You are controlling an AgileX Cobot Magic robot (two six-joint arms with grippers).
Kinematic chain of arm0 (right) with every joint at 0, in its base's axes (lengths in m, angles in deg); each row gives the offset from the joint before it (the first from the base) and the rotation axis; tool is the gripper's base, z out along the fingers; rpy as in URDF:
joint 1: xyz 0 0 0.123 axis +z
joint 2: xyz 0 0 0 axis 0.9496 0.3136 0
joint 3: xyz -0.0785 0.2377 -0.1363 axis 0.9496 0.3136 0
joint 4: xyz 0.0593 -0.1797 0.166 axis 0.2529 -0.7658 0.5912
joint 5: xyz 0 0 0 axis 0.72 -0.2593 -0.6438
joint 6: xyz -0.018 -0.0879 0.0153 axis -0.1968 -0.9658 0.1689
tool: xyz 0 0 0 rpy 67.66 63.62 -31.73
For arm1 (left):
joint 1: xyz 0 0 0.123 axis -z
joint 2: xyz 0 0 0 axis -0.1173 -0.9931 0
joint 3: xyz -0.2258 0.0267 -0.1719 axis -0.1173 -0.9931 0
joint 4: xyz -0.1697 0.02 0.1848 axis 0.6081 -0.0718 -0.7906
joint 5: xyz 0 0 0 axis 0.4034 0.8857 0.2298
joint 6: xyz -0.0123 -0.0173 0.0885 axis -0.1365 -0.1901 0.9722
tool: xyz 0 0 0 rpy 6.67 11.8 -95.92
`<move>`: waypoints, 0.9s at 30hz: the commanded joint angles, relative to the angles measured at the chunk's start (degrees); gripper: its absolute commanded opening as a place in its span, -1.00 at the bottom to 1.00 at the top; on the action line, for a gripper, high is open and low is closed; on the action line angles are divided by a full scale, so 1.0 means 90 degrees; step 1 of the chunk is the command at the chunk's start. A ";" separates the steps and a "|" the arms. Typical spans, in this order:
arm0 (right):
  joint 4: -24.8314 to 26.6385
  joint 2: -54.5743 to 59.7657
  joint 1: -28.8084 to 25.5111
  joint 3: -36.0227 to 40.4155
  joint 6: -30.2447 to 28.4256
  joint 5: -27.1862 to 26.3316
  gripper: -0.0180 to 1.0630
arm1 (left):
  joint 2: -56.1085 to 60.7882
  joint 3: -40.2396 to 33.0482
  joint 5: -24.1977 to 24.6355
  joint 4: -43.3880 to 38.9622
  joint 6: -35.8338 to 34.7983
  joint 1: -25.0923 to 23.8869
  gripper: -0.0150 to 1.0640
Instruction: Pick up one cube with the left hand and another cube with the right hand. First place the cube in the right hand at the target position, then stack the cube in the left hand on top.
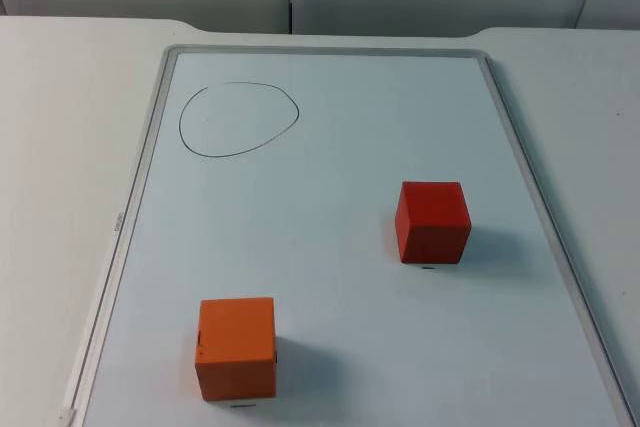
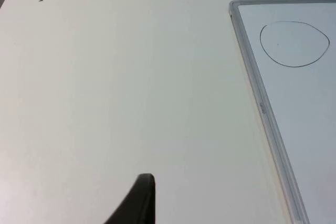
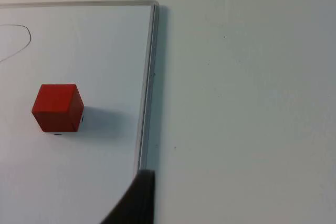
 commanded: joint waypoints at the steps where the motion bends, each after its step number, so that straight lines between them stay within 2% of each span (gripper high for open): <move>1: 0.0049 -0.0021 -0.0048 0.0042 0.0012 -0.0054 0.97 | 0.0026 -0.0020 -0.0064 0.0013 -0.0030 -0.0041 0.86; 7: 0.0162 0.0184 -0.0048 -0.0146 -0.0037 -0.0002 0.96 | 0.0026 -0.0020 -0.0064 0.0013 -0.0030 -0.0041 0.86; 12: 0.0213 0.1311 -0.0048 -0.0631 -0.0292 -0.0377 0.96 | 0.0026 -0.0020 -0.0064 0.0013 -0.0030 -0.0041 0.86; 15: 0.0525 0.2559 -0.0048 -0.1150 -0.0769 -0.0540 0.96 | 0.0026 -0.0020 -0.0064 0.0013 -0.0030 -0.0041 0.86; 16: 0.0525 0.2559 -0.0048 -0.1150 -0.0769 -0.0540 0.96 | 0.0026 -0.0020 -0.0064 0.0013 -0.0030 -0.0041 0.86; 21: 0.1526 0.4868 -0.0048 -0.2294 -0.1691 -0.0848 0.96 | 0.0026 -0.0020 -0.0064 0.0013 -0.0030 -0.0041 0.86; 22: 0.1526 0.4868 -0.0048 -0.2294 -0.1691 -0.0848 0.96 | 0.0026 -0.0020 -0.0064 0.0013 -0.0030 -0.0041 0.86; 25: 0.2403 0.6432 -0.0004 -0.3210 -0.2335 -0.0844 0.94 | 0.0026 -0.0020 -0.0064 0.0013 -0.0030 -0.0041 0.86; 27: 0.2574 0.6917 0.0072 -0.3443 -0.2355 -0.0805 0.92 | 0.0026 -0.0020 -0.0064 0.0013 -0.0030 -0.0041 0.86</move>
